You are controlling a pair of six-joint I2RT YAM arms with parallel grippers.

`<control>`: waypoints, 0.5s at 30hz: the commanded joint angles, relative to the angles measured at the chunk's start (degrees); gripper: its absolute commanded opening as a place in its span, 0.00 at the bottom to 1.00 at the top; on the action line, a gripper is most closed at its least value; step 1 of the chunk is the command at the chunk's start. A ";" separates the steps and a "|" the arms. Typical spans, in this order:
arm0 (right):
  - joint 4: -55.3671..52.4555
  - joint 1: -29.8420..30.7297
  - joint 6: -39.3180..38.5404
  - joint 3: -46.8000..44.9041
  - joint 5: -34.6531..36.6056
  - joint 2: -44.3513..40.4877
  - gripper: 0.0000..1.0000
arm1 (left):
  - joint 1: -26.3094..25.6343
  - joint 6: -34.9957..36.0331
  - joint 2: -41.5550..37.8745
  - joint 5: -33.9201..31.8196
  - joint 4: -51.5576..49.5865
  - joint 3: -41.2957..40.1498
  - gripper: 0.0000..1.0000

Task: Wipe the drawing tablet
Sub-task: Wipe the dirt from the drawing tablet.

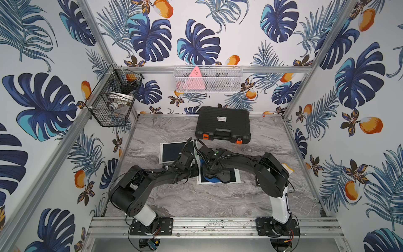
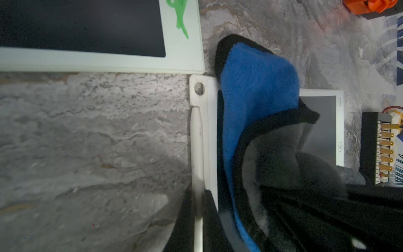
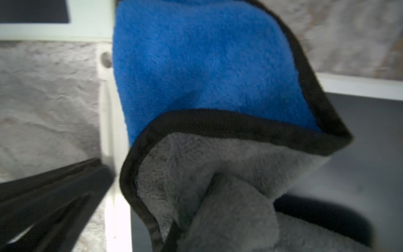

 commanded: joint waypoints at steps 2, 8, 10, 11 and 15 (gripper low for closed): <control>-2.77 -1.09 2.30 -2.32 -3.10 0.19 0.00 | -0.29 -0.71 2.42 -0.27 -27.89 -1.65 0.05; -2.16 -7.59 1.91 -13.62 -0.67 -8.29 0.00 | -0.31 -0.61 2.89 -0.01 -27.85 -1.85 0.05; -2.11 -7.96 1.53 -16.45 0.26 -10.82 0.00 | -0.27 -0.53 3.32 0.25 -27.93 -1.69 0.05; -2.01 -7.80 1.62 -17.07 0.29 -11.81 0.00 | -0.28 -0.46 3.74 0.41 -28.03 -1.53 0.05; -1.73 -3.75 4.16 -16.91 -0.69 -12.41 0.00 | -0.32 -0.23 5.11 0.99 -29.11 -0.51 0.04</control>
